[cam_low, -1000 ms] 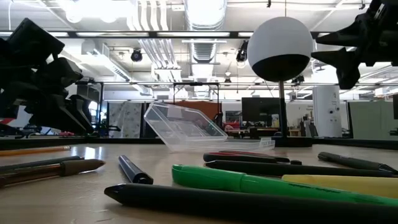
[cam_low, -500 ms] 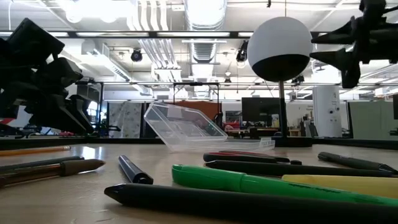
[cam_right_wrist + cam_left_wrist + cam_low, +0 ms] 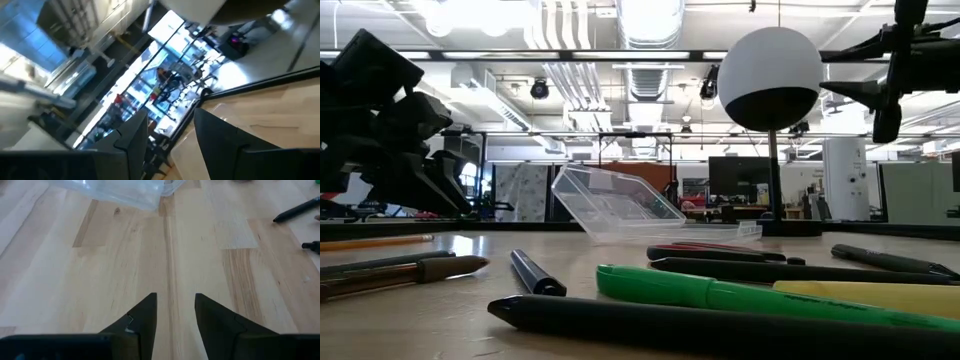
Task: Pick & place school supplies into a supply box
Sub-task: Put the black scissors into the transparent supply box
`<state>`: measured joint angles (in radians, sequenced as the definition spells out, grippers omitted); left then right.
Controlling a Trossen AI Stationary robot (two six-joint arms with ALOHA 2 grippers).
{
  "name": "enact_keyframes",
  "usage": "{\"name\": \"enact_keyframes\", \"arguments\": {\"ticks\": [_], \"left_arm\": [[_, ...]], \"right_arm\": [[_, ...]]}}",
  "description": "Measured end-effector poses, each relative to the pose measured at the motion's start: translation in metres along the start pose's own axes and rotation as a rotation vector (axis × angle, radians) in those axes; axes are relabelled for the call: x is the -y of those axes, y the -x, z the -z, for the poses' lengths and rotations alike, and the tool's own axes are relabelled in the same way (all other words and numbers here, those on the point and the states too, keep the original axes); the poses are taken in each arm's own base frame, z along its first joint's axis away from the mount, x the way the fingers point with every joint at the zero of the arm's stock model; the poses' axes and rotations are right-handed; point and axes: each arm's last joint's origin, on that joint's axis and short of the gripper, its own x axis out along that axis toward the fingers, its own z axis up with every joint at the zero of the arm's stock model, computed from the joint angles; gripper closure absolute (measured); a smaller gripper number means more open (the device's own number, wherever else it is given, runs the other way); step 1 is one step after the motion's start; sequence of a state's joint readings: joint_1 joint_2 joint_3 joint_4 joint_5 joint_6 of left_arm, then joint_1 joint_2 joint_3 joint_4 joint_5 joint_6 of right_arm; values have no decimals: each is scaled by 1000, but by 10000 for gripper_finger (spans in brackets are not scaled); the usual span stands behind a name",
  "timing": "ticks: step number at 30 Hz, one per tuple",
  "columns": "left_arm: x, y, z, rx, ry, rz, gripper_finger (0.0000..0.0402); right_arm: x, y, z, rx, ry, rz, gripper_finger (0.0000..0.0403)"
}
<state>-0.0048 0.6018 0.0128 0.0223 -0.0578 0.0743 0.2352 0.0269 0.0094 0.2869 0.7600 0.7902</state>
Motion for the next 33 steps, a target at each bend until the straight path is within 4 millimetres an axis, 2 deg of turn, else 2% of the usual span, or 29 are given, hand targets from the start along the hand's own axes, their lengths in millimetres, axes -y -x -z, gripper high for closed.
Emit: {"name": "enact_keyframes", "arguments": {"ticks": [7,11,13,16,22,25,28,33], "left_arm": [[0,0,0,0,-5,0,284],[0,0,0,3,-135,-2,284],[0,0,-4,38,-113,-7,284],[-1,1,-15,155,57,-10,284],[-4,6,-33,354,728,58,284],[-5,7,-37,399,944,96,284],[-5,8,-37,403,1074,127,284],[-5,8,-37,403,1100,135,284]], "right_arm": [[-1,0,-2,30,-427,-4,250],[0,-1,-1,43,-408,22,250],[0,-2,0,36,-405,25,250],[0,-4,6,-22,-432,25,250],[-1,-12,18,-148,-379,71,250],[-13,-21,22,-242,-316,94,250],[-27,-35,29,-352,-196,186,253],[-46,-61,48,-560,6,447,265]]}}
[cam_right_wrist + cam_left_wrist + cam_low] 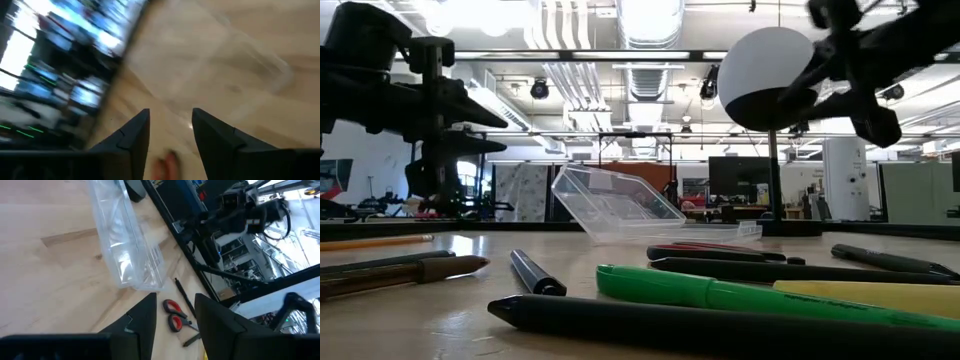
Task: Pick & place school supplies into a supply box
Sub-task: Put the black scissors into the transparent supply box
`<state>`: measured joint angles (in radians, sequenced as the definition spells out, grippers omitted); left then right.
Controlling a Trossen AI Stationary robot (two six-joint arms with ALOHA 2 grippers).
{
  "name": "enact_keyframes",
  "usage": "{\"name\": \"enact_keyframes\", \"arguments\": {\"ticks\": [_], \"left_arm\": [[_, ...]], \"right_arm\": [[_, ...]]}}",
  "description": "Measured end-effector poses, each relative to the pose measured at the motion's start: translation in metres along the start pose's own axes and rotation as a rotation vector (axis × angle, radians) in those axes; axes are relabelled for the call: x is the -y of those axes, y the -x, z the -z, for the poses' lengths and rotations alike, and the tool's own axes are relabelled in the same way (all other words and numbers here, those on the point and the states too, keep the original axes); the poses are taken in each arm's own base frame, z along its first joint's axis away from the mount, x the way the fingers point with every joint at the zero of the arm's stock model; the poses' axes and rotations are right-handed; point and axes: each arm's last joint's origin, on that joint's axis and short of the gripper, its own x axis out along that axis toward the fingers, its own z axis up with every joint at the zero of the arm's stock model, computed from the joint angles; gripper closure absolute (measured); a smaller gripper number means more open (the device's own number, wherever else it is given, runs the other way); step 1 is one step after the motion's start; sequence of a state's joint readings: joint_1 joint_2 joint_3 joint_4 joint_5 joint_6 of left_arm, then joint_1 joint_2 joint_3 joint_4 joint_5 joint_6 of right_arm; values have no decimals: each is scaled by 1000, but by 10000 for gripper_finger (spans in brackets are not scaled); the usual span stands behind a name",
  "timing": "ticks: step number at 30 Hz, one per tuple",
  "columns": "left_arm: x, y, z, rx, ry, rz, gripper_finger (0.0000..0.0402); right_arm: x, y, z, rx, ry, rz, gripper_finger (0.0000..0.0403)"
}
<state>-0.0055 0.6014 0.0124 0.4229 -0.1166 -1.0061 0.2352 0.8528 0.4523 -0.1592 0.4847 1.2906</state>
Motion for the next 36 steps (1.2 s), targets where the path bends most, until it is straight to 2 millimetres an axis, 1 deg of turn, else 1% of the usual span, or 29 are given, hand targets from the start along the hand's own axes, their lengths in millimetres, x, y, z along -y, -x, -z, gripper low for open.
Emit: {"name": "enact_keyframes", "arguments": {"ticks": [3,7,11,15,19,23,25,27,30,32,36], "left_arm": [[0,0,1,-25,0,16,284],[0,0,1,-30,-1,16,284],[-1,0,2,-39,-2,6,284],[-3,0,5,-105,-4,8,284],[-2,1,7,-171,-2,48,284],[-2,1,8,-190,-2,59,284],[-2,1,8,-191,-2,58,284],[-2,1,8,-193,-2,57,284],[-2,1,8,-193,-2,57,284],[-2,1,8,-193,-2,57,284],[-2,1,8,-193,-2,57,284]], "right_arm": [[-15,-19,9,-127,47,142,266],[-36,-51,27,-270,74,230,266],[-57,-84,52,-349,124,295,266],[-73,-107,75,-415,188,419,266],[-86,-124,88,-450,239,540,266],[-101,-140,96,-457,258,567,266],[-106,-149,100,-459,265,567,266],[-108,-157,106,-474,261,568,266],[-105,-166,113,-505,254,591,266],[-103,-169,115,-508,245,616,266],[-109,-169,112,-503,247,593,259]]}}
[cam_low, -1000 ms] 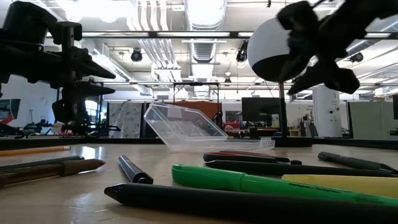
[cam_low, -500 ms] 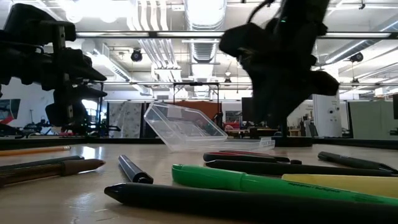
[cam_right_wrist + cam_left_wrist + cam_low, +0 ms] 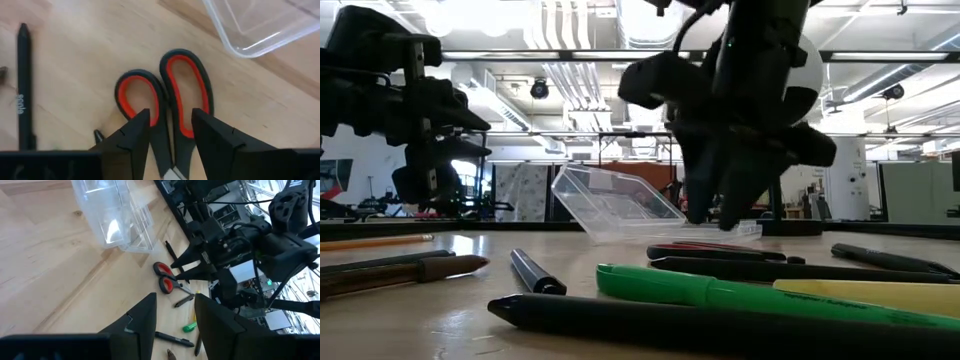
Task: Pick & place school supplies into a supply box
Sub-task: Put the black scissors into the transparent supply box
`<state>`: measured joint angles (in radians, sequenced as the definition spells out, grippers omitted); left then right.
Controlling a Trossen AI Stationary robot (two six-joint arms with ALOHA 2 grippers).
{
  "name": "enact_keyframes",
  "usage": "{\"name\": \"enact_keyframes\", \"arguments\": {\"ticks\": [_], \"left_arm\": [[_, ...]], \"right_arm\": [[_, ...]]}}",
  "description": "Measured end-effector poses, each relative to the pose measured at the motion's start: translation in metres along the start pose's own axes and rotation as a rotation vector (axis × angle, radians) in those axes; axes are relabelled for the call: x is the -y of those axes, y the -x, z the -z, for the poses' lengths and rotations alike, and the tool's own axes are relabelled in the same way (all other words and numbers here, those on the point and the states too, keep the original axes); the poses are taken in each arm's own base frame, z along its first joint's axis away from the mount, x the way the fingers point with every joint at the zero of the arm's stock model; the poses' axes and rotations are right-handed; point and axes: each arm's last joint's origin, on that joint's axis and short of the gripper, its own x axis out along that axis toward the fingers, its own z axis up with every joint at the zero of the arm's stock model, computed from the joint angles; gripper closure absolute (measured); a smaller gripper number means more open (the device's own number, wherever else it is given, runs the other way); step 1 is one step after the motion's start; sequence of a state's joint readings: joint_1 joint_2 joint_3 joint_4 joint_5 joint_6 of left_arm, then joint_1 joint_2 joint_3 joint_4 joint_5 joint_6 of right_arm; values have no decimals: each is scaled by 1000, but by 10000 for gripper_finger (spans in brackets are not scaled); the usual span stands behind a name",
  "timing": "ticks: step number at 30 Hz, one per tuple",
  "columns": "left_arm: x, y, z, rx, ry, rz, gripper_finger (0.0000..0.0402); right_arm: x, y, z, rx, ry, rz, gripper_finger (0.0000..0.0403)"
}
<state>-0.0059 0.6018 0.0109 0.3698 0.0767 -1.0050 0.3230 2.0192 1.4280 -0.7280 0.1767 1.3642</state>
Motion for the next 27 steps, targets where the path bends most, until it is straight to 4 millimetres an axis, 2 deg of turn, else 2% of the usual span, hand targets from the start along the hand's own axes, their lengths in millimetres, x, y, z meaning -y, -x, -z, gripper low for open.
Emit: {"name": "enact_keyframes", "arguments": {"ticks": [9,13,19,23,27], "left_arm": [[0,0,0,0,25,0,284],[0,0,0,0,29,0,284],[0,0,0,0,30,0,284],[0,0,0,1,30,0,284],[0,0,0,1,30,0,284]], "right_arm": [[3,-1,-11,-15,-27,-3,174],[4,-3,-16,-18,-66,1,151],[2,-12,-13,-52,-67,7,153],[-10,-21,-12,-59,-36,-7,161],[-15,-24,-15,-44,12,55,170]]}}
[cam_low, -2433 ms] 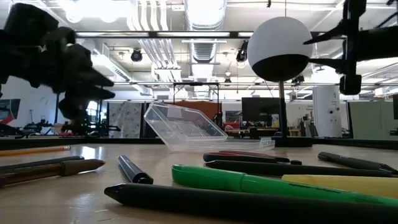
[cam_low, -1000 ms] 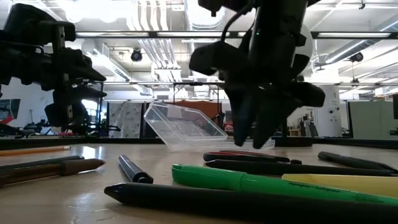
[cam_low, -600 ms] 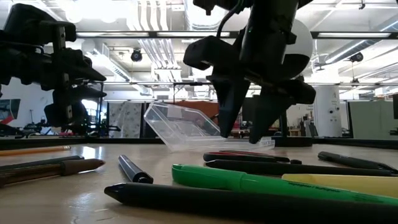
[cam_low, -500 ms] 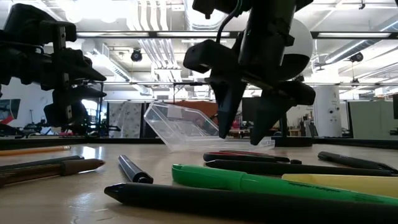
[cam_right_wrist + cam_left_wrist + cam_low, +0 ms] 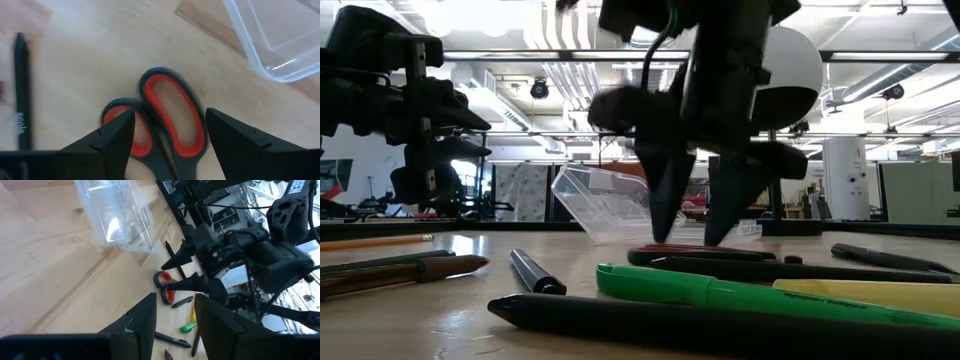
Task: Pick & place school supplies into a supply box
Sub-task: Put the black scissors into the transparent supply box
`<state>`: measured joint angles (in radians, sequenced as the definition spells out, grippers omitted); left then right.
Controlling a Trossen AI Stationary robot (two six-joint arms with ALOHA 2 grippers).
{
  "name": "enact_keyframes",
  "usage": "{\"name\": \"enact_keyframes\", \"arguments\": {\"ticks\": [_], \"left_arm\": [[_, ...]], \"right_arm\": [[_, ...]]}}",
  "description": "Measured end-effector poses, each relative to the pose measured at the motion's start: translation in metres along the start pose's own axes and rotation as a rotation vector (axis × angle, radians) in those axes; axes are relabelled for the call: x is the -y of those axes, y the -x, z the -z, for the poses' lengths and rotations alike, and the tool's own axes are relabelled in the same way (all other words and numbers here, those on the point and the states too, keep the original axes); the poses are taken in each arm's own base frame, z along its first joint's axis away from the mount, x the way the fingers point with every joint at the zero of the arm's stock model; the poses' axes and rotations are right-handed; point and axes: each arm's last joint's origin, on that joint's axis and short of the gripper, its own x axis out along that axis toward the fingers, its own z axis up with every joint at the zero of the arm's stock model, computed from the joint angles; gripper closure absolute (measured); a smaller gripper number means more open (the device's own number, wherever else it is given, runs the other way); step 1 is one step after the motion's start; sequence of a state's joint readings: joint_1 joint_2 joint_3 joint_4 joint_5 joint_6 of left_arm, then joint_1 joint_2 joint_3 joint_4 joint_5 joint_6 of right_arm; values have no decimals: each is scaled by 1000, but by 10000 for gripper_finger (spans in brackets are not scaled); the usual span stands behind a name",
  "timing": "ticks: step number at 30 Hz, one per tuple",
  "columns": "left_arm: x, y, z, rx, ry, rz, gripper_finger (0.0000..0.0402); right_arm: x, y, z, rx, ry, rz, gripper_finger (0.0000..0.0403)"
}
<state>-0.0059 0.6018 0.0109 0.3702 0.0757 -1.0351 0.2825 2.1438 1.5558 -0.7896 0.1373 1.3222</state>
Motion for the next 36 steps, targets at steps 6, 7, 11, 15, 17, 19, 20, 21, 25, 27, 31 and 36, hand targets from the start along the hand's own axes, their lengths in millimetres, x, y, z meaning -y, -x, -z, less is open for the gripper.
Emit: {"name": "enact_keyframes", "arguments": {"ticks": [6,7,11,15,17,19,20,21,25,27,31,36], "left_arm": [[0,0,0,0,0,1,284],[0,0,0,0,0,1,284],[0,0,0,0,0,1,284],[0,0,0,0,0,1,284],[0,0,0,0,0,1,284],[0,0,0,0,0,1,284],[0,0,0,0,0,1,284],[0,0,0,0,0,1,284],[0,0,0,0,0,1,284],[0,0,0,0,0,1,284],[1,0,0,1,0,2,284],[1,0,-1,2,0,4,284]], "right_arm": [[5,15,-6,76,112,193,178],[5,20,-6,92,139,212,178],[2,30,-5,80,277,213,177],[0,30,-3,49,263,191,177],[0,30,-2,47,209,184,177],[-2,27,-1,40,157,162,177],[-3,25,-1,32,132,144,177],[-5,23,-1,26,110,133,177],[-4,9,1,7,44,158,177],[-3,3,3,2,30,178,179],[-2,3,3,3,20,190,179],[-1,3,1,13,11,200,181]]}}
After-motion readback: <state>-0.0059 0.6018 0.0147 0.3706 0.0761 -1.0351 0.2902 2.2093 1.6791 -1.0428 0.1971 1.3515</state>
